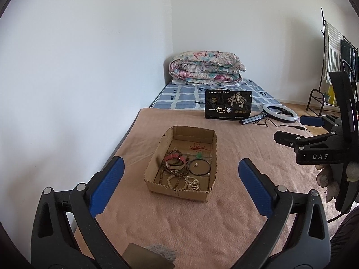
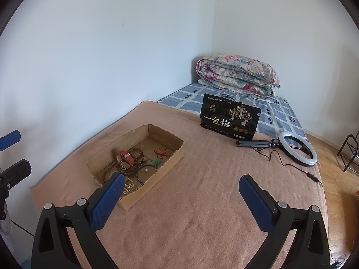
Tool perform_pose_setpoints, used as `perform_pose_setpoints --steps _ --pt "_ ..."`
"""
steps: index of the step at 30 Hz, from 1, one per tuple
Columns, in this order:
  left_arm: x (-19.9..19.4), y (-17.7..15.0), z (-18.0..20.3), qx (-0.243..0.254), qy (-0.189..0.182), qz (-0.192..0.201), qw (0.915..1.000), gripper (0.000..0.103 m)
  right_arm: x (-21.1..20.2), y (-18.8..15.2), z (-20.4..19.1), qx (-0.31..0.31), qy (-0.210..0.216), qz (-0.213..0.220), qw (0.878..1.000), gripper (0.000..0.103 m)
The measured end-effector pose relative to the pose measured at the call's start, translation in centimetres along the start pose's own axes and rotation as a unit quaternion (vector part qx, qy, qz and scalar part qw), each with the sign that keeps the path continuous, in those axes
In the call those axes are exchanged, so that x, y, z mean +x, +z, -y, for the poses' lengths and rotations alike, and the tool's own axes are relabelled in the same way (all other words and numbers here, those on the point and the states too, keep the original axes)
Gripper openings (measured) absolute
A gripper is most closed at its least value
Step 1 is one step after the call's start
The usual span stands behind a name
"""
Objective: Organize jewelry
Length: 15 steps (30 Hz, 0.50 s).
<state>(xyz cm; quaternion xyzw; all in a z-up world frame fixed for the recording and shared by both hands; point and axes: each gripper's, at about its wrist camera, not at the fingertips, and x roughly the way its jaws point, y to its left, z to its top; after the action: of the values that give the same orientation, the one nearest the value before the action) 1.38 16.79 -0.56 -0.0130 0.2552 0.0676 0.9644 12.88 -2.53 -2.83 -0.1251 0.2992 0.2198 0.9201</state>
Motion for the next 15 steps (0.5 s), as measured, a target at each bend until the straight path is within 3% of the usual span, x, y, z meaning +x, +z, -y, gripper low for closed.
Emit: perform_pose_setpoints --steps 15 --pt "-0.21 -0.2 0.19 -0.006 -0.004 -0.004 1.0 0.103 -0.43 -0.09 0.47 0.003 -0.004 0.003 1.0 0.103"
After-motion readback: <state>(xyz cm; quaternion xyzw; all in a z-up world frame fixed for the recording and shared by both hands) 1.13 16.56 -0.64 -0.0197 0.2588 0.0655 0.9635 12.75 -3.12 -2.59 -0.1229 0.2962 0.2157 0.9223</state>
